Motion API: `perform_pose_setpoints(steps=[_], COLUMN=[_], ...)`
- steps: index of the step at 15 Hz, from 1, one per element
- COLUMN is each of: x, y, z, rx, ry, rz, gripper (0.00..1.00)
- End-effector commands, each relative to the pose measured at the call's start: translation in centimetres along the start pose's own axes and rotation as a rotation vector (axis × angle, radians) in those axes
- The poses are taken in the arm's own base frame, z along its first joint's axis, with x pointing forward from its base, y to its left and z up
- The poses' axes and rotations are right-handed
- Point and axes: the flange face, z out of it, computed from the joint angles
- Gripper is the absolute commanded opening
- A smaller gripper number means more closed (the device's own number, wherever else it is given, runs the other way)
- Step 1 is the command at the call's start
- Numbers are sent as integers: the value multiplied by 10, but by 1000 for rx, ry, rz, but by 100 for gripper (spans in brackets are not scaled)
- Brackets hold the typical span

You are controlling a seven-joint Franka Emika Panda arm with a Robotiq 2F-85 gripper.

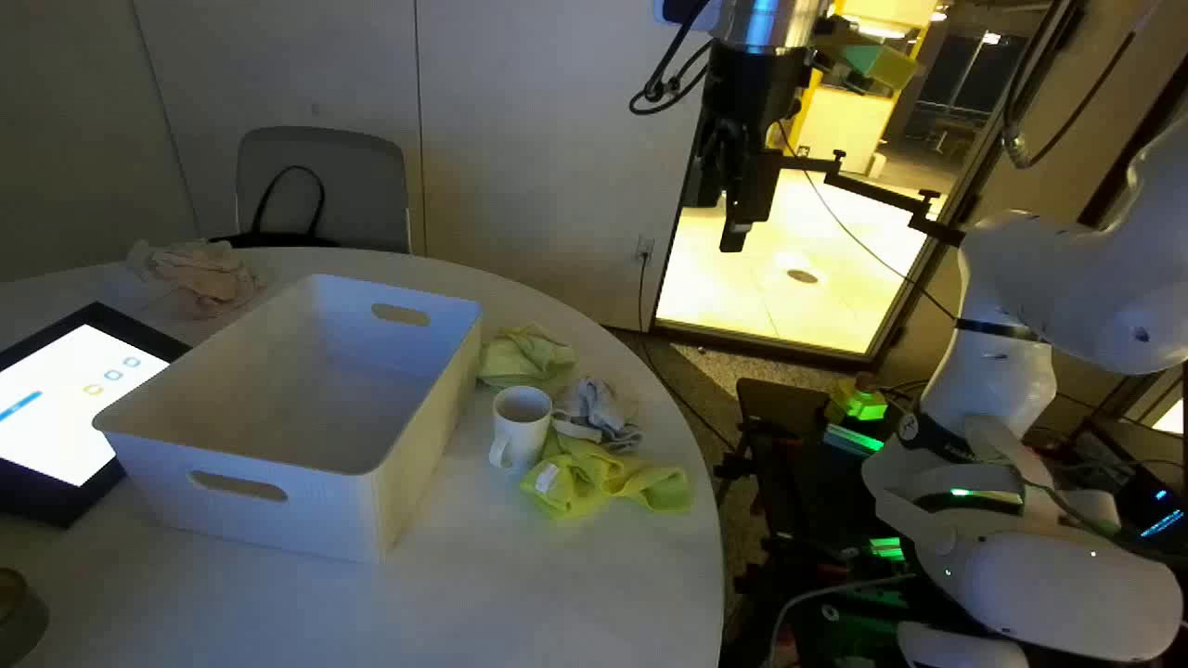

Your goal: Put the cloths in the box and put the markers in the cup

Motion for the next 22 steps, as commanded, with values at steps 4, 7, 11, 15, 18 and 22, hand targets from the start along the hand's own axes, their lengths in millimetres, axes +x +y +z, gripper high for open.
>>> perform_pose_setpoints(steps=[4,7,11,15,18,22], x=[-1,0,10,23,34,45], y=[1,1,-2,-7,-12,-19], z=[-5,-4,15,47,81,130], rx=[-1,-4,-11,-2,3,-15], ry=[11,10,-9,-34,-38,-34], rz=[2,1,-19,-59,-75,-105], gripper=[100,100,100,100,100,100])
